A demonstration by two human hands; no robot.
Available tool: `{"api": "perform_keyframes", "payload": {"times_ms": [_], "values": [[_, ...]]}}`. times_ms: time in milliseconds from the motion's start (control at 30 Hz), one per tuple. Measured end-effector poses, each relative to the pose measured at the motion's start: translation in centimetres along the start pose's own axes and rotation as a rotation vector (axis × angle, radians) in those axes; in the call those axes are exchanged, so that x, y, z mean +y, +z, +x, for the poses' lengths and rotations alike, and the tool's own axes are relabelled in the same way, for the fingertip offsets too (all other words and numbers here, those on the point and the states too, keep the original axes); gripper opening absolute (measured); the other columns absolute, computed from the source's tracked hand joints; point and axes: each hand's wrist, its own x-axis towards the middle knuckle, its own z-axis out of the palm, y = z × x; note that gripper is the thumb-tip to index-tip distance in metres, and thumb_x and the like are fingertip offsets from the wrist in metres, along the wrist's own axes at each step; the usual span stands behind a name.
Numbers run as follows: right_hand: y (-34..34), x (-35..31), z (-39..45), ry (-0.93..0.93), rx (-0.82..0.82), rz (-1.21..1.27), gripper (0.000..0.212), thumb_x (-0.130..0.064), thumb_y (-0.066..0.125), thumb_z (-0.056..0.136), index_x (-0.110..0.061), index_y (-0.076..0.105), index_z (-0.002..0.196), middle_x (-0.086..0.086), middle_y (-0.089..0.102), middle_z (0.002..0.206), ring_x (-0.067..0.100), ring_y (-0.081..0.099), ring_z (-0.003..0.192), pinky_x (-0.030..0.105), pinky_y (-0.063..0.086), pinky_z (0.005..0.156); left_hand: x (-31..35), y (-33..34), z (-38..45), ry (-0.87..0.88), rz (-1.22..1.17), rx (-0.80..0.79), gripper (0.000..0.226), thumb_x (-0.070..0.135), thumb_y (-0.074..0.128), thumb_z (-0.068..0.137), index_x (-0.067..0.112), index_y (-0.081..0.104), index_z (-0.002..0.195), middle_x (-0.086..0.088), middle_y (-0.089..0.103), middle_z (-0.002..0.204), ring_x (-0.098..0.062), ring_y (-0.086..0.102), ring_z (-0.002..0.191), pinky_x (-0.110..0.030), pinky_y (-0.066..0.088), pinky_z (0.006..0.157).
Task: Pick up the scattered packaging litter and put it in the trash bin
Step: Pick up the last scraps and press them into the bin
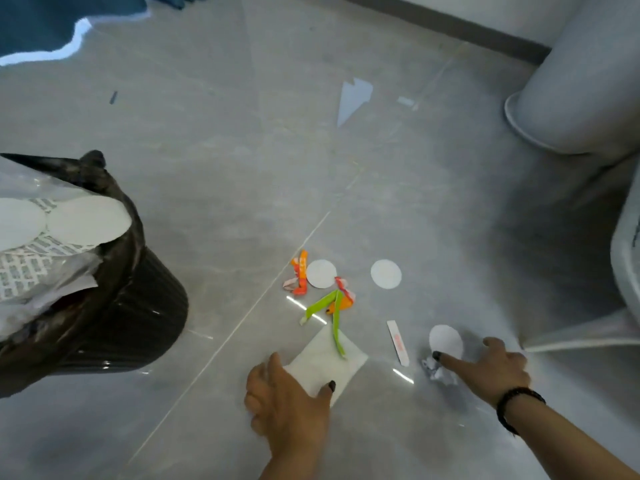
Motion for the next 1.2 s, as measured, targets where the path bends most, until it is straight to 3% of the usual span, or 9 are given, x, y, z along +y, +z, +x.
{"api": "perform_keyframes", "payload": {"times_ms": [200,367,533,700,867,933,1033,1133,1200], "values": [[0.6,-0.6,0.2,-0.174,-0.031,0.034,0.106,-0.054,0.080,0.060,-0.031,0.021,0.145,0.015,0.026,0.135,0.039,0.034,0.123,0.043,0.035,0.103,-1.5,0.9,1.1,0.153,-0.006,-0.024,0.068,0.025,0.088,0.058,0.013,0.056,0.116,-0.012,0.047,0.119,-0.033,0.044,0.112,-0.037,0.038,0.092],[1.4,-1.8,0.4,-0.326,-0.129,0.109,0.090,-0.031,0.087,0.058,-0.021,0.041,0.135,0.009,0.034,0.126,0.024,0.049,0.102,0.030,0.041,0.097,-1.9,0.4,2.0,0.175,-0.086,-0.080,0.055,0.024,0.092,0.047,0.018,0.056,0.087,-0.003,0.045,0.094,-0.030,0.054,0.095,-0.032,0.042,0.078],[2.8,-1.7,0.4,-0.394,-0.083,0.167,0.069,-0.017,0.079,0.069,-0.016,0.048,0.130,0.006,0.059,0.111,0.016,0.053,0.090,0.020,0.040,0.077,-2.1,0.5,1.7,0.225,0.069,-0.042,0.049,0.036,0.088,0.055,0.012,0.065,0.091,-0.006,0.049,0.096,-0.030,0.052,0.102,-0.034,0.043,0.078],[3.7,-0.9,0.0,-0.446,-0.015,0.189,0.033,-0.018,0.074,0.076,-0.016,0.062,0.107,0.004,0.053,0.101,0.016,0.056,0.086,0.011,0.037,0.065,-2.9,1.0,0.8,0.317,0.129,-0.028,0.046,0.038,0.079,0.072,0.014,0.067,0.109,-0.008,0.051,0.113,-0.029,0.043,0.108,-0.036,0.039,0.086],[3.7,0.4,-1.5,-0.561,-0.081,0.198,0.057,-0.028,0.084,0.065,-0.027,0.055,0.115,-0.009,0.042,0.108,0.009,0.049,0.099,0.001,0.034,0.081,-4.0,0.8,0.3,0.277,-0.046,-0.210,0.040,0.027,0.072,0.081,0.004,0.062,0.112,-0.011,0.051,0.112,-0.030,0.051,0.113,-0.029,0.037,0.087],[4.4,1.1,-1.8,-0.639,-0.059,0.084,0.044,-0.021,0.081,0.069,-0.024,0.062,0.108,-0.011,0.043,0.098,0.015,0.050,0.100,-0.003,0.030,0.075,-4.1,-0.2,0.2,0.298,-0.073,-0.330,0.034,0.027,0.074,0.079,0.011,0.064,0.108,0.000,0.052,0.100,-0.022,0.057,0.104,-0.023,0.035,0.077],[4.2,0.7,-2.1,-0.607,-0.003,0.168,0.030,-0.013,0.075,0.072,-0.022,0.063,0.098,-0.008,0.051,0.089,0.016,0.057,0.085,-0.002,0.034,0.066,-4.7,-2.2,0.7,0.334,-0.136,-0.459,0.021,0.022,0.081,0.073,0.028,0.064,0.084,0.015,0.063,0.079,0.000,0.063,0.081,-0.012,0.039,0.062],[3.8,-1.4,-2.4,-0.592,-0.060,0.271,0.052,-0.014,0.075,0.072,-0.020,0.052,0.119,-0.002,0.055,0.091,0.004,0.052,0.076,-0.002,0.035,0.064,-4.0,-4.1,1.5,0.431,-0.130,-0.477,0.033,0.020,0.084,0.069,0.035,0.059,0.083,0.009,0.059,0.098,0.002,0.061,0.086,-0.004,0.041,0.066],[3.7,-3.1,-2.0,-0.592,-0.132,0.225,0.069,-0.017,0.073,0.074,-0.020,0.040,0.134,-0.002,0.056,0.093,0.008,0.052,0.079,0.004,0.035,0.068,-2.2,-4.8,3.0,0.486,-0.166,-0.395,0.036,0.017,0.086,0.066,0.034,0.058,0.082,0.008,0.053,0.103,0.000,0.058,0.086,-0.004,0.043,0.068]]}}
